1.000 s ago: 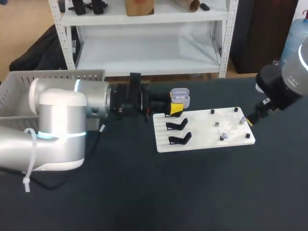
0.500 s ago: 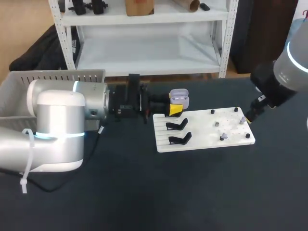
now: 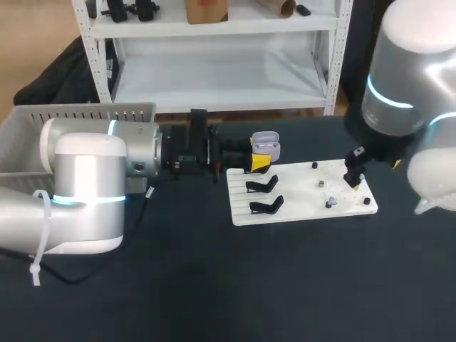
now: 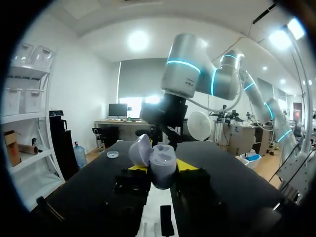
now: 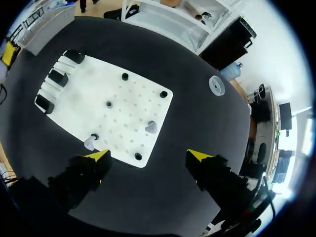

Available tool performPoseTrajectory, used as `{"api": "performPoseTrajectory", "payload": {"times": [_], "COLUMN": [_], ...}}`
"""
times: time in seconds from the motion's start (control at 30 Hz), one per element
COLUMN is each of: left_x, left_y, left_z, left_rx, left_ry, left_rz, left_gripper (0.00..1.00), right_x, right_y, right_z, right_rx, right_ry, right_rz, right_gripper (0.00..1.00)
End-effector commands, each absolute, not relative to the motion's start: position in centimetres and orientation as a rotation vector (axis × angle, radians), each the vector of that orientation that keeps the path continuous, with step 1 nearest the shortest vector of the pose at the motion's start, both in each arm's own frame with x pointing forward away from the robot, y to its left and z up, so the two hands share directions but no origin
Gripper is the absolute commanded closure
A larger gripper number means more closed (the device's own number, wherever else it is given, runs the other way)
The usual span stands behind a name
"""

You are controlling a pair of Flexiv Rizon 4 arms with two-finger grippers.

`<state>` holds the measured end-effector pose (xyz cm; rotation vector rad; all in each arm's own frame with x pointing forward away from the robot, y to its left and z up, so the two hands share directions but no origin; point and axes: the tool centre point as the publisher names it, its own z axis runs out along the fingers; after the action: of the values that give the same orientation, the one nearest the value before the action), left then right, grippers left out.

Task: Pick up each earbud case from the left stands, insert the matching earbuds, close the lid, and place the case in the box.

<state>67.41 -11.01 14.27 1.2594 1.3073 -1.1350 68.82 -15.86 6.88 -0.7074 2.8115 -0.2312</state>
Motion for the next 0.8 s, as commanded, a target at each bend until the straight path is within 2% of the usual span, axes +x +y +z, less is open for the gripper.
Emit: {"api": "performPoseTrajectory", "payload": {"times": [0.03,0.07,0.17,0.2,0.27,0.4,0.8], "left_x": [67.3,67.3,67.3,67.3,67.3,67.3,67.3], "left_y": [-11.0,-11.0,-11.0,-11.0,-11.0,-11.0,-11.0], "left_z": [14.2,14.2,14.2,14.2,14.2,14.2,14.2], "left_rx": [1.254,1.254,1.254,1.254,1.254,1.254,1.254], "left_ry": [1.306,1.306,1.306,1.306,1.306,1.306,1.306], "left_rz": [-1.131,-1.131,-1.131,-1.131,-1.131,-1.131,-1.131], "left_gripper": [1.00,1.00,1.00,1.00,1.00,1.00,1.00], "right_x": [69.2,69.1,69.3,69.5,69.7,69.7,70.3], "right_y": [-15.0,-15.0,-14.9,-14.9,-14.9,-14.7,-14.5], "right_z": [6.6,6.6,6.3,6.2,5.9,5.6,4.3], "right_rx": [-0.694,-0.696,-0.693,-0.682,-0.674,-0.658,-0.627], "right_ry": [2.857,2.857,2.861,2.867,2.870,2.879,2.891], "right_rz": [-0.280,-0.279,-0.289,-0.294,-0.307,-0.325,-0.339], "right_gripper": [0.08,0.16,0.20,0.25,0.47,0.51,0.53]}}
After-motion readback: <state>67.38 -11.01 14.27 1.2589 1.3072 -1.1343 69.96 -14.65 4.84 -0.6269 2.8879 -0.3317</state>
